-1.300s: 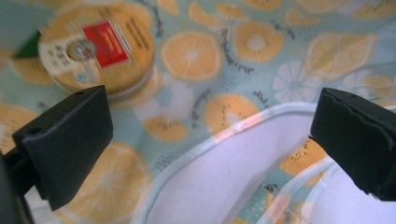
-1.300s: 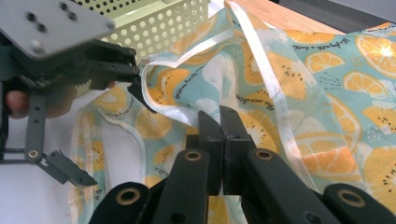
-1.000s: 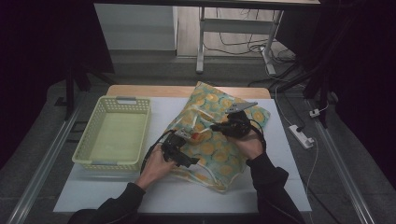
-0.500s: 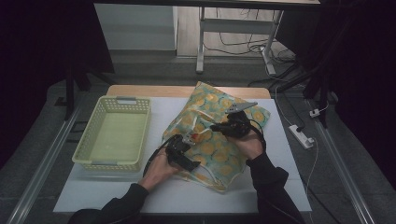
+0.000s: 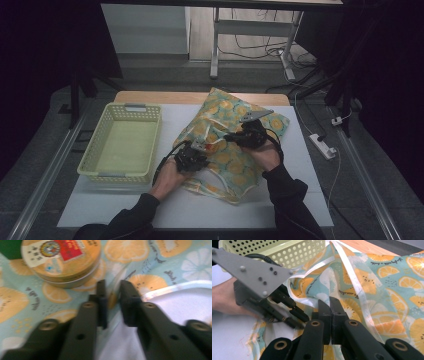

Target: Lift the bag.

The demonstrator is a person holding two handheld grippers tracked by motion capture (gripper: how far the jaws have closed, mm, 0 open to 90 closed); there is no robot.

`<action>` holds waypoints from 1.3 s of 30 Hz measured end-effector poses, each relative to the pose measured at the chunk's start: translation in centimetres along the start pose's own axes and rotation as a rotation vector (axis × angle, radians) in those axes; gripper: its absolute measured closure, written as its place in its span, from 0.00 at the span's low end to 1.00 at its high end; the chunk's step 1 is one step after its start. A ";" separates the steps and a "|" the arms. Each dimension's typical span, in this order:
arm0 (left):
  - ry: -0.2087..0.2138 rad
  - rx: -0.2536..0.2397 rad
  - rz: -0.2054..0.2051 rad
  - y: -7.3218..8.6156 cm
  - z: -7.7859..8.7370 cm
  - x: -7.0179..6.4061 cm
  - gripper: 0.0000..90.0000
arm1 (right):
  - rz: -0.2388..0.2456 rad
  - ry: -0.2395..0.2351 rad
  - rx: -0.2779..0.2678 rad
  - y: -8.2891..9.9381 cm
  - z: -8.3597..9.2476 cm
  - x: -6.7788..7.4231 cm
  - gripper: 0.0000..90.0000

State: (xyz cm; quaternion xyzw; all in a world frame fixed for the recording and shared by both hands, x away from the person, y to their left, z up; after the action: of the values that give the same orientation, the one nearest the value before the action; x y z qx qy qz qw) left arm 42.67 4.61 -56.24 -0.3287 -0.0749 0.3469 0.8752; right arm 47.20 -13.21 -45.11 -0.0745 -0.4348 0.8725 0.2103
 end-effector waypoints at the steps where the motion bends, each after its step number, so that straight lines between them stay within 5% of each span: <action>1: 0.007 0.003 -0.002 0.0 0.0 0.0 0.93 | 0.000 0.000 0.000 0.0 0.0 0.0 0.99; 17: -0.044 0.029 0.017 -0.4 0.2 -0.6 0.99 | -0.005 0.006 -0.012 -0.1 0.5 -0.3 0.99; 26: 0.018 -0.008 0.083 -1.0 1.7 -0.5 0.99 | -0.009 0.008 -0.020 -0.1 0.8 -0.4 0.99; 39: 0.086 -0.076 0.112 -2.4 4.8 -0.7 0.99 | -0.009 0.005 -0.011 0.0 0.6 -0.4 0.99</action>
State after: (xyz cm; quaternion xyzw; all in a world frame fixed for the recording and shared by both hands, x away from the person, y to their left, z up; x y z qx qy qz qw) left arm 41.79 5.33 -50.96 -0.3799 -0.0320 0.3777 0.8438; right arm 47.37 -13.80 -44.72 -0.0759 -0.4396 0.8688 0.2148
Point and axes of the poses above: each handheld gripper's, and its own axes: z roughly backward along the jaws, y roughly out of its underside, x roughly to its left, the point moved 4 cm from there along -z, roughly forward along the jaws, and after that the axes turned 2 degrees about z, right-handed, at the moved point
